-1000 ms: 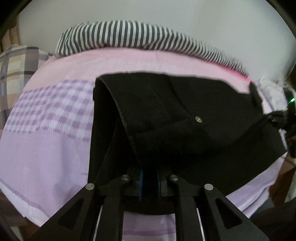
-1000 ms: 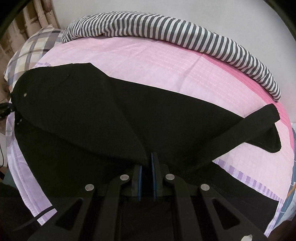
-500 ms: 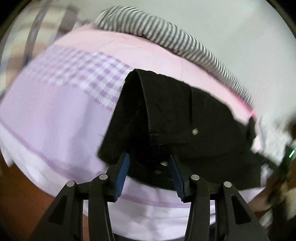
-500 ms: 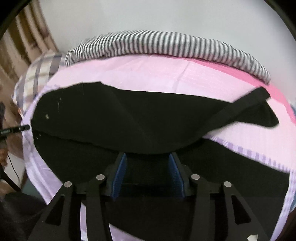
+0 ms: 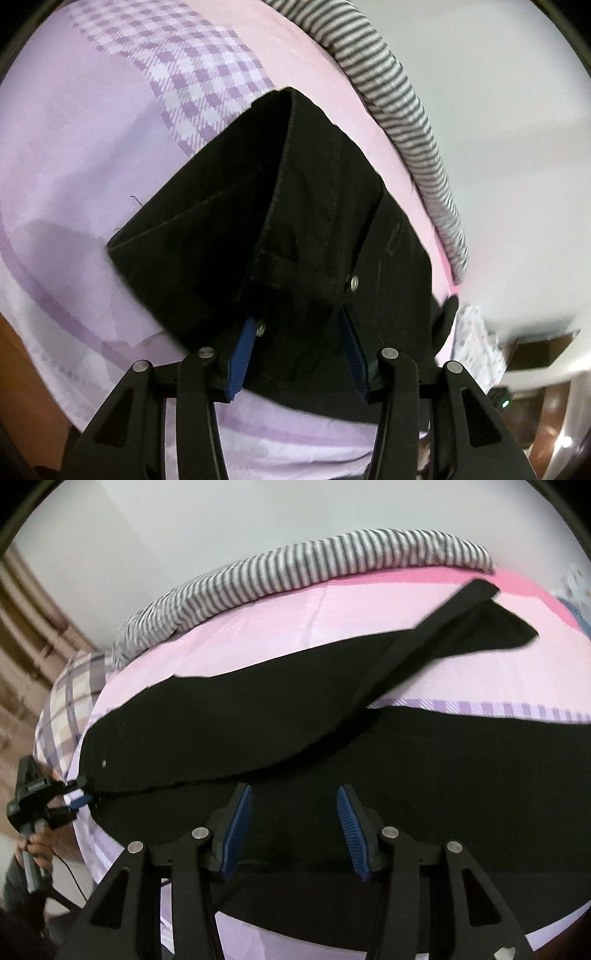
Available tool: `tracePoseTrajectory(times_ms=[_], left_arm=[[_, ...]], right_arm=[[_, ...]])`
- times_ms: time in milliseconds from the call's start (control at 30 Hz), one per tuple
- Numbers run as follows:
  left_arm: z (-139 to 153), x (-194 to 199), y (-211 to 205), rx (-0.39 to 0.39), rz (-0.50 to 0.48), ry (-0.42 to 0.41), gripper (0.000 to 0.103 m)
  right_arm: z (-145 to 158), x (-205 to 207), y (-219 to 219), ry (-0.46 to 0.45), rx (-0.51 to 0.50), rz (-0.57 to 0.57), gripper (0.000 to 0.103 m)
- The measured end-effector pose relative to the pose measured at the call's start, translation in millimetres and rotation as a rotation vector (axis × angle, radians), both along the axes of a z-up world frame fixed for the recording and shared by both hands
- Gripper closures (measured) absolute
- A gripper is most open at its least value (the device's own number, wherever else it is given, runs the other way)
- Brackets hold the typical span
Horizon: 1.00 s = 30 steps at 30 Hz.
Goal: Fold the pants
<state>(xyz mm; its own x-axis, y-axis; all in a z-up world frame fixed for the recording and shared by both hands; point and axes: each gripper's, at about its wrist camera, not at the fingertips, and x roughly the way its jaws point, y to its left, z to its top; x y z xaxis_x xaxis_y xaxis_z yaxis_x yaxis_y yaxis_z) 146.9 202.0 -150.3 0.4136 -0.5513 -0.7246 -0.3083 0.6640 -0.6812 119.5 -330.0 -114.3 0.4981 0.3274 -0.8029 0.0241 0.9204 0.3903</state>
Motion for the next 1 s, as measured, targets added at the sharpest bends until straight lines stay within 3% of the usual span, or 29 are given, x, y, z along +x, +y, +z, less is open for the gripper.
tracePoseTrajectory(times_ms=[100, 167, 267, 367, 500, 700, 867, 1000], left_arm=[[-6.5, 4.1, 0.5, -0.035, 0.035, -0.002, 0.058], [-5.8, 4.4, 1.1, -0.017, 0.045, -0.022, 0.072], [-2.4, 6.2, 0.7, 0.018, 0.035, -0.048, 0.081], [5.1, 7.3, -4.2, 0.069, 0.012, -0.063, 0.083], [6.3, 10.1, -1.6, 0.055, 0.012, -0.052, 0.083], [5.7, 11.5, 3.9, 0.046, 0.013, -0.032, 0.083], [7.2, 13.5, 5.6, 0.058, 0.010, -0.024, 0.083], [10.9, 16.5, 6.2, 0.074, -0.006, -0.025, 0.084]], right_arm=[[-7.5, 4.3, -13.5, 0.012, 0.016, -0.060, 0.056], [-12.8, 10.7, -25.6, 0.026, 0.046, -0.111, 0.056], [-20.0, 23.0, -46.8, 0.031, 0.111, -0.196, 0.056], [-21.7, 40.5, -60.7, 0.026, 0.130, -0.251, 0.056], [-24.3, 68.3, -68.3, 0.024, 0.140, -0.282, 0.057], [-37.1, 111.0, -89.2, 0.058, 0.166, -0.347, 0.072], [-41.6, 132.9, -111.0, 0.079, 0.161, -0.396, 0.094], [-28.2, 132.7, -118.5, 0.067, 0.122, -0.413, 0.099]])
